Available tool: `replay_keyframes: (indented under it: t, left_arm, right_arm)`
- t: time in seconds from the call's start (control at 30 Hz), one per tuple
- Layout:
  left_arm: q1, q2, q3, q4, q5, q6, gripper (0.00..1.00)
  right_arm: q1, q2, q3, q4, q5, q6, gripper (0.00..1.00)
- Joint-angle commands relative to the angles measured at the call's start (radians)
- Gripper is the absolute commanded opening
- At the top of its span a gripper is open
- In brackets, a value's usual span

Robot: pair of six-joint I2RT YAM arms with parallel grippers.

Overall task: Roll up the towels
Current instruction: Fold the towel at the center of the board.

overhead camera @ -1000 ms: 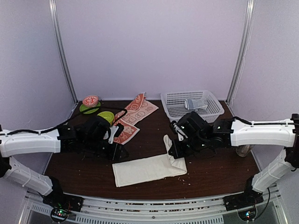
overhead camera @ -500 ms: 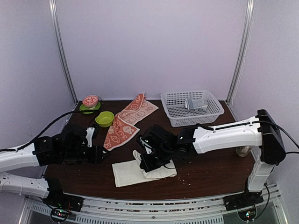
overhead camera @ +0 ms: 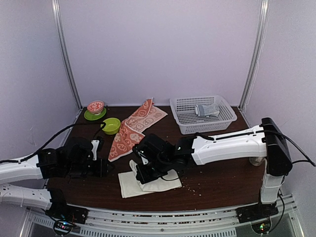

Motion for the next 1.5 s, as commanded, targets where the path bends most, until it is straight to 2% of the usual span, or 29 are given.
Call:
replay_keyframes:
  t: [0.0,0.77,0.93,1.0,1.1,1.17,1.3,1.4,1.47]
  left_arm:
    - [0.006,-0.014,-0.011,0.042,0.005,-0.009,0.42]
    - [0.005,-0.022,-0.056,0.061,0.021,-0.038,0.42]
    - [0.005,-0.004,-0.048,0.070,0.031,-0.033,0.42]
    - [0.005,0.000,-0.032,0.058,0.025,-0.024,0.42]
    - [0.005,-0.004,-0.003,0.027,0.005,-0.005,0.42]
    - [0.005,-0.006,0.009,0.012,-0.005,0.006,0.43]
    - [0.006,0.055,0.035,0.030,0.041,0.028,0.44]
    - [0.005,0.144,0.058,0.065,0.116,0.024,0.45]
    - [0.005,0.202,0.073,0.072,0.126,0.013,0.46]
  right_arm:
    - [0.009,0.037,0.046,-0.009,0.009,0.015,0.00]
    - [0.032,0.198,0.228,-0.075,-0.047,-0.024,0.00]
    - [0.042,0.199,0.260,-0.059,-0.160,-0.069,0.48]
    - [0.042,0.147,0.228,-0.017,-0.169,-0.070,0.59]
    - [0.029,0.040,0.160,0.009,-0.127,-0.062,0.64]
    - [0.007,-0.038,0.078,0.012,-0.078,-0.044,0.63]
    - [-0.070,-0.233,-0.230,0.108,0.058,0.031,0.58]
    - [-0.143,-0.325,-0.417,0.210,0.056,0.099,0.55]
    - [-0.170,-0.354,-0.476,0.252,0.051,0.109,0.54]
